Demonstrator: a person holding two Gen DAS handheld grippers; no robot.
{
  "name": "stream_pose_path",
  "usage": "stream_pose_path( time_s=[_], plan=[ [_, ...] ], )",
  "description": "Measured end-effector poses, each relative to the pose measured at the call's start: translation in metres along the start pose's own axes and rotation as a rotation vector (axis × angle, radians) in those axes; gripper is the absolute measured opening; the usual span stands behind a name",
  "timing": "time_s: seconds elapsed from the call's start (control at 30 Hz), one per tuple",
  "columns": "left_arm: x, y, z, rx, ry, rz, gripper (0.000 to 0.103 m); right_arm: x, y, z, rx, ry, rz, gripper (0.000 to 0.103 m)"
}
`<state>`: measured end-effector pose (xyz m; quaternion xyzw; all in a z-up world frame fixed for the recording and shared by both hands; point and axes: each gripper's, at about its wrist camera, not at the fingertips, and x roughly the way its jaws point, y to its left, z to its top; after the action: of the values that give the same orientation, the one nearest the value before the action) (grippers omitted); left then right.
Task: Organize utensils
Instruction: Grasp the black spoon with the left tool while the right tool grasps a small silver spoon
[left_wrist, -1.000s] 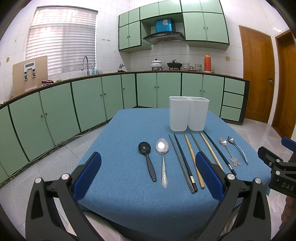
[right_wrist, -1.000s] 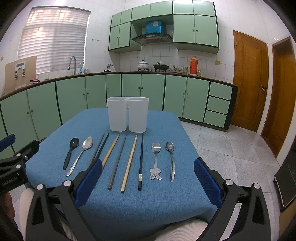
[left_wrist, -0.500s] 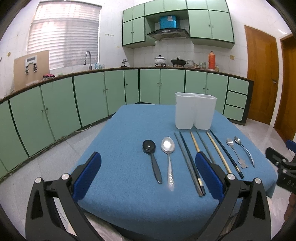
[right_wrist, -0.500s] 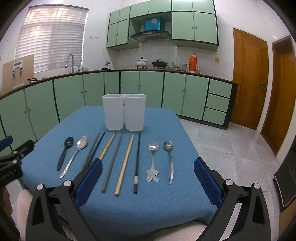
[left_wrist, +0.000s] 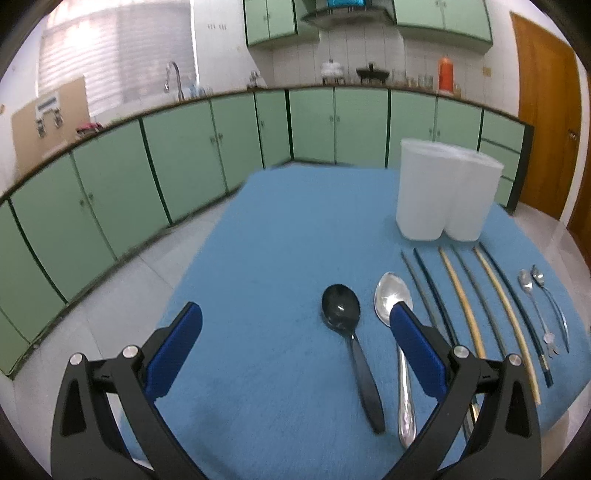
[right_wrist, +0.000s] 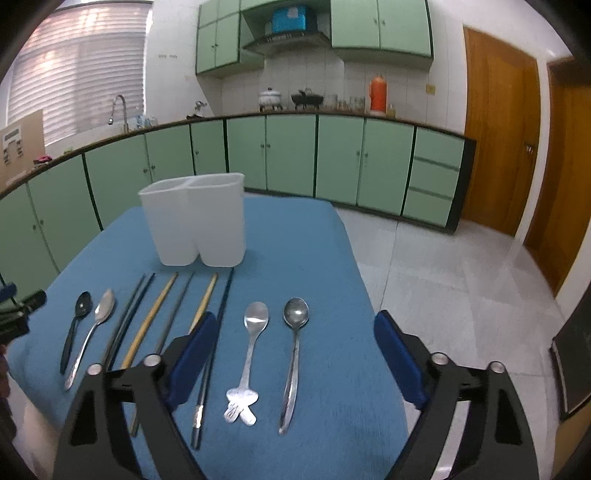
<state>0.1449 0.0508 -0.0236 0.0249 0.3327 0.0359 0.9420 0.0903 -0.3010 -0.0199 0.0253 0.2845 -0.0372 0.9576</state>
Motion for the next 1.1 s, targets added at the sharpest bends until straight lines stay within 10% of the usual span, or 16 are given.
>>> stream_pose_path(
  time_s=[0.17,1.1],
  plan=[
    [0.037,-0.005,0.006,-0.011,0.097,-0.012,0.079,0.019,-0.004,0.001,-0.011,0.03,-0.008,0.075],
    [0.092,-0.014,0.015,-0.038,0.238,-0.076,0.056,0.052,-0.008,0.012,-0.05,0.069,-0.028,0.074]
  ],
)
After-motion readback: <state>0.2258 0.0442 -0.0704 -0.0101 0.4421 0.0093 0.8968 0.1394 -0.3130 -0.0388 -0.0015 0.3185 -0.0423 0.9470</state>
